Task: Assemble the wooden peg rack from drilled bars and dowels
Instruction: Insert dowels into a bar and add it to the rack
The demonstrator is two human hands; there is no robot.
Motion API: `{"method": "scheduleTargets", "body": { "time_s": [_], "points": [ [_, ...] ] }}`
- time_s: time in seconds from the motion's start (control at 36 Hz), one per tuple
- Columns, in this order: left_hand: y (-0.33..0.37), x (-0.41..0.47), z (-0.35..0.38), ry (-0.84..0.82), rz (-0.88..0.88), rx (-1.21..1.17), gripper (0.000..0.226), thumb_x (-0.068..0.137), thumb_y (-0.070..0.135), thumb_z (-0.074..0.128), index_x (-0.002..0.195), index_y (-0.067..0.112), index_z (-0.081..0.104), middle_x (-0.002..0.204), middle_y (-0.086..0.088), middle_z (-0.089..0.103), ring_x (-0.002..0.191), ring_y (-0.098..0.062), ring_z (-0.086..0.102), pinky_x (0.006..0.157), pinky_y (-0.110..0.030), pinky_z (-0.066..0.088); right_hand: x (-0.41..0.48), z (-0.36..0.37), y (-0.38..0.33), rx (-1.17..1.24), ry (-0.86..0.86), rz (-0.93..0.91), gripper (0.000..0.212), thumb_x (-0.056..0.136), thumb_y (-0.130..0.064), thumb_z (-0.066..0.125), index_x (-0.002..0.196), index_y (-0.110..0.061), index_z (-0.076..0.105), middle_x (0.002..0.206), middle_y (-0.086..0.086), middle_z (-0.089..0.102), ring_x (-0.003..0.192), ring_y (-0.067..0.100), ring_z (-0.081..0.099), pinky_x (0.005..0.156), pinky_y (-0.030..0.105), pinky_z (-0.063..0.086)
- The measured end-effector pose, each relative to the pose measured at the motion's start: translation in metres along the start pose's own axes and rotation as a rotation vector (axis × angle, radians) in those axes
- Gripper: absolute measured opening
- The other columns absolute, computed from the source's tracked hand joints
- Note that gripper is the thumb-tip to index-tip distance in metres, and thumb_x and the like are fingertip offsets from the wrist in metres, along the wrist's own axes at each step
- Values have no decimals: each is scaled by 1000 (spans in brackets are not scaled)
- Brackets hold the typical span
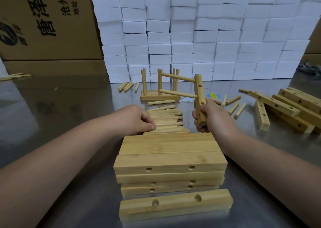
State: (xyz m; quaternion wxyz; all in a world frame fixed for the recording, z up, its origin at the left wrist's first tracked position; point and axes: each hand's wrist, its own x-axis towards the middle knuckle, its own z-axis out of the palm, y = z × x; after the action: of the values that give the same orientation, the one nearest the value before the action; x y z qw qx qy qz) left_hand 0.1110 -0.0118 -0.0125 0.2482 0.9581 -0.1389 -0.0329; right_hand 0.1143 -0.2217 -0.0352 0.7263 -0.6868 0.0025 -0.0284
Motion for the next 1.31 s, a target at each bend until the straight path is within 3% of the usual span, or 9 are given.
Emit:
{"method": "scheduleTargets", "body": {
  "time_s": [0.33, 0.44, 0.61, 0.69, 0.78, 0.92, 1.08, 1.19, 1.31],
  "points": [
    [2, -3, -4, -9, 10, 4, 10, 83, 35, 66, 73, 37, 65, 77, 16, 63, 54, 11, 57, 44, -5, 36, -1, -2, 3, -19, -24, -87, 25, 91, -7, 38, 73, -18, 52, 66, 4, 49, 47, 14, 38, 45, 22, 31],
    [0, -2, -4, -33, -6, 22, 6, 83, 39, 64, 83, 36, 70, 81, 19, 64, 64, 4, 59, 55, -11, 39, -2, -2, 3, -18, -9, -84, 26, 91, -7, 38, 72, -18, 53, 67, 5, 49, 49, 15, 38, 46, 23, 31],
    [0, 0, -2, 8, -10, -33, 16, 81, 33, 69, 66, 35, 65, 66, 14, 63, 48, 11, 55, 40, -5, 35, -8, -1, -1, -30, -17, -94, 24, 91, -7, 39, 76, -17, 53, 72, 8, 47, 53, 16, 37, 49, 25, 30],
    [1, -1, -1, 16, -9, -52, 14, 84, 31, 66, 70, 33, 65, 72, 11, 64, 55, 5, 58, 45, -8, 40, -12, -1, -2, -39, -46, -123, 16, 96, -10, 40, 92, -17, 54, 73, 4, 52, 54, 14, 39, 50, 25, 33],
    [4, -3, -4, 121, 49, -103, 15, 87, 28, 62, 72, 33, 63, 75, 12, 66, 72, -3, 60, 60, -16, 45, -16, -2, -4, -61, -78, -155, 13, 99, -14, 40, 103, -15, 52, 75, 1, 56, 51, 11, 42, 47, 19, 37],
    [18, -10, -10, 159, 140, -186, 13, 88, 26, 59, 77, 31, 64, 72, 22, 66, 61, -1, 61, 64, -20, 50, -17, -3, -9, -104, -120, -197, 24, 99, -16, 38, 85, -10, 57, 54, -12, 55, 46, 7, 43, 45, 15, 36],
    [34, -18, -14, 186, 180, -169, 13, 89, 31, 57, 77, 34, 63, 74, 26, 65, 59, 0, 53, 65, -27, 49, -18, 4, -18, 110, -165, -187, 25, 100, -13, 36, 85, -9, 55, 61, -2, 56, 48, 8, 46, 46, 20, 38],
    [44, -25, -17, 208, 189, -154, 14, 89, 32, 57, 76, 34, 63, 74, 17, 66, 78, -22, 62, 74, -41, 52, -23, 8, -21, 54, -128, -205, 28, 100, -13, 33, 82, -10, 54, 55, -7, 53, 46, 7, 43, 44, 18, 36],
    [50, -29, -16, 234, 207, -153, 16, 89, 31, 57, 75, 37, 61, 74, 11, 64, 80, -19, 61, 74, -37, 51, -26, 10, -23, 19, -71, -205, 26, 100, -15, 32, 85, -12, 54, 61, -4, 51, 43, 5, 44, 42, 16, 35]
  ]
}}
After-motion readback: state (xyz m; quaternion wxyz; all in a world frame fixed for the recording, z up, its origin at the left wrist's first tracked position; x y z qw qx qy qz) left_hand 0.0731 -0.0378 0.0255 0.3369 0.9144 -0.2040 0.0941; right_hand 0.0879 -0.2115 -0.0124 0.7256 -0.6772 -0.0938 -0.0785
